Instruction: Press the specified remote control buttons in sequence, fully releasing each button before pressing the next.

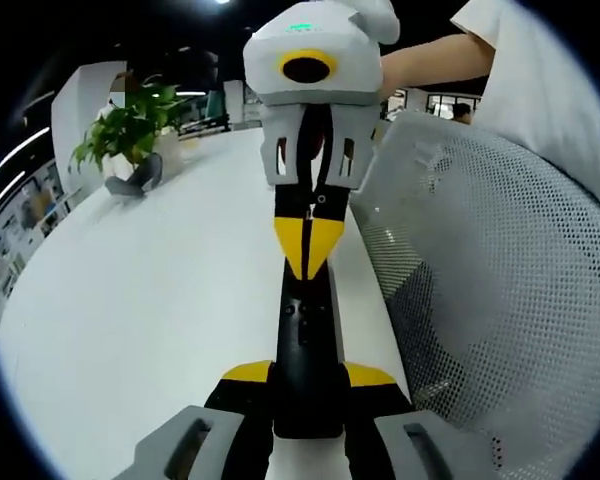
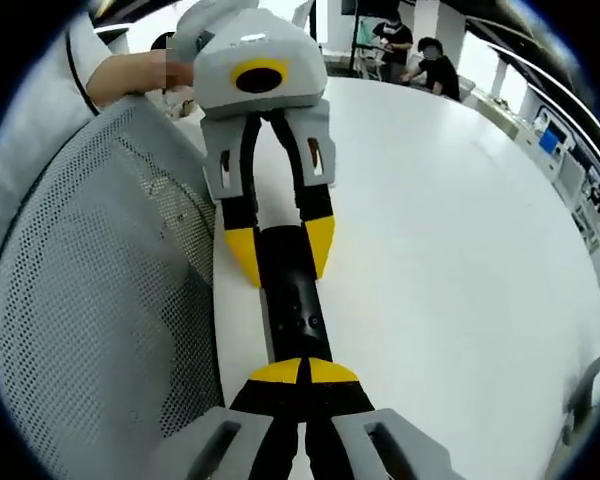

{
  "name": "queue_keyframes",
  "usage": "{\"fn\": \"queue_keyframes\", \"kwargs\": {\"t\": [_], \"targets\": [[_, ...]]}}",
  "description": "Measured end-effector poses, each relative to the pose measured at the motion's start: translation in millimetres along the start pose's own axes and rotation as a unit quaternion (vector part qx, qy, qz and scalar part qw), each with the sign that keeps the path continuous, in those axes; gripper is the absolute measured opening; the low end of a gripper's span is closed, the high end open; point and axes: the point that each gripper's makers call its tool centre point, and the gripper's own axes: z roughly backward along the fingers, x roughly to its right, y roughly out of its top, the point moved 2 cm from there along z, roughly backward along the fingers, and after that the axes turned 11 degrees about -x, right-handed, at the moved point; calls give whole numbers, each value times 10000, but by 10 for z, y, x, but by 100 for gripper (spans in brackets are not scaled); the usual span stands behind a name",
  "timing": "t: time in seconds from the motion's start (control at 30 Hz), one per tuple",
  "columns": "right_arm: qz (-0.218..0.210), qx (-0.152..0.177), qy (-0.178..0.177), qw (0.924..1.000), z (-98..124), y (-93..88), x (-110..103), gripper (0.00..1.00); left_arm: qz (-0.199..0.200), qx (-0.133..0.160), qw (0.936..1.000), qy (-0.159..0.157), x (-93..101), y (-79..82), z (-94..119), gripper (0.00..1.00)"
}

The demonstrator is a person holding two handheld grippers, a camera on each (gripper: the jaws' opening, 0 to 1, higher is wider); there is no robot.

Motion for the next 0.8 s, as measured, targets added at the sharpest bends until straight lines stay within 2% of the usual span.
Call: {"fn": "queue_keyframes", "kwargs": {"t": [0.2, 0.3, 0.37, 0.43, 0.57, 0.7, 0.77, 0.8], "targets": [[54, -154, 20, 9999, 17, -57, -14, 0, -69, 6, 10000, -19, 3, 1, -1, 24], [-98, -115, 9, 9999, 15, -65, -8, 0, -64, 4, 10000, -13, -1, 1, -5, 24], [40, -153, -127, 9998, 9, -56, -17, 0, -56, 11, 10000, -14, -1, 3, -5, 24], [352, -228, -374, 9984, 6, -46, -27, 0, -54, 5, 10000, -10, 0, 6, -7, 24], [40, -8, -479, 9988, 1, -41, -24, 0, -73, -8, 10000, -1, 3, 12, -9, 24], [-61, 55, -493, 9988, 7, -38, -13, 0, -78, -65, 9999, -3, 3, 19, -12, 24], [-522, 300, -344, 9976, 14, -34, -2, 0, -73, -74, 9999, -2, 5, 20, -8, 24], [-878, 574, -267, 9941, 19, -31, 11, 0, -62, -74, 10000, 0, 5, 18, -9, 24]]}}
